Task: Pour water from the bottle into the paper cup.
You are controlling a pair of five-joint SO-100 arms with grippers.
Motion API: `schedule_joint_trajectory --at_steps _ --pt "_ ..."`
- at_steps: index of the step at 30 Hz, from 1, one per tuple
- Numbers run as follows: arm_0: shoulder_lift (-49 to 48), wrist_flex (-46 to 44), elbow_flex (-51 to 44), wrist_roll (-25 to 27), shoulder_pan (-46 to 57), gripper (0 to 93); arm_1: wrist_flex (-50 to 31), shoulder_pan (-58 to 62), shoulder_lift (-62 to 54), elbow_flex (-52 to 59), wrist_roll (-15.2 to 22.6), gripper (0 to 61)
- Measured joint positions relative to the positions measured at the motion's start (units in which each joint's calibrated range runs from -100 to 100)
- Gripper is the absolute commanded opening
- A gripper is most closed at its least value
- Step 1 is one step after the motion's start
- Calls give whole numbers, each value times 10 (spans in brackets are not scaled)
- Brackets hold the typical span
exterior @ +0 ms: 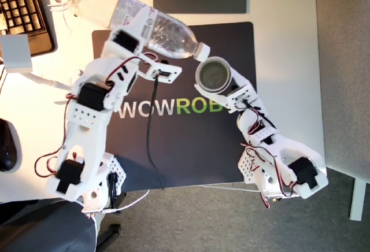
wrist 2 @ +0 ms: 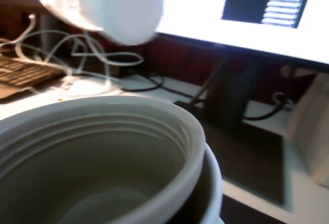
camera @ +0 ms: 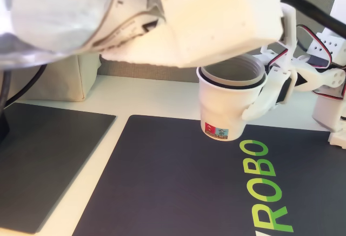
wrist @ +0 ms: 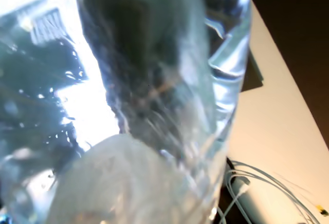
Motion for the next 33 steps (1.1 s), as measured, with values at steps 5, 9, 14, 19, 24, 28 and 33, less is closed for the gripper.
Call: schedule_joint_trajectory --at_steps 5,9,14,19,24,28,33 --pt "29 0 -24 -5 32 0 2 -53 2 -1 -11 170" --pt "41 0 -27 -10 53 0 13 -65 27 -28 -23 170" --pt "41 2 -27 -14 58 0 14 -42 88 -83 -27 167" --pt "41 2 -27 -14 54 0 41 18 122 -152 -30 164" --pt "41 2 -27 -14 53 0 49 55 122 -160 -30 161" --pt "41 2 -27 -14 50 0 49 68 123 -160 -39 160" --pt "41 2 -27 -1 44 0 -27 71 175 -157 -39 155"
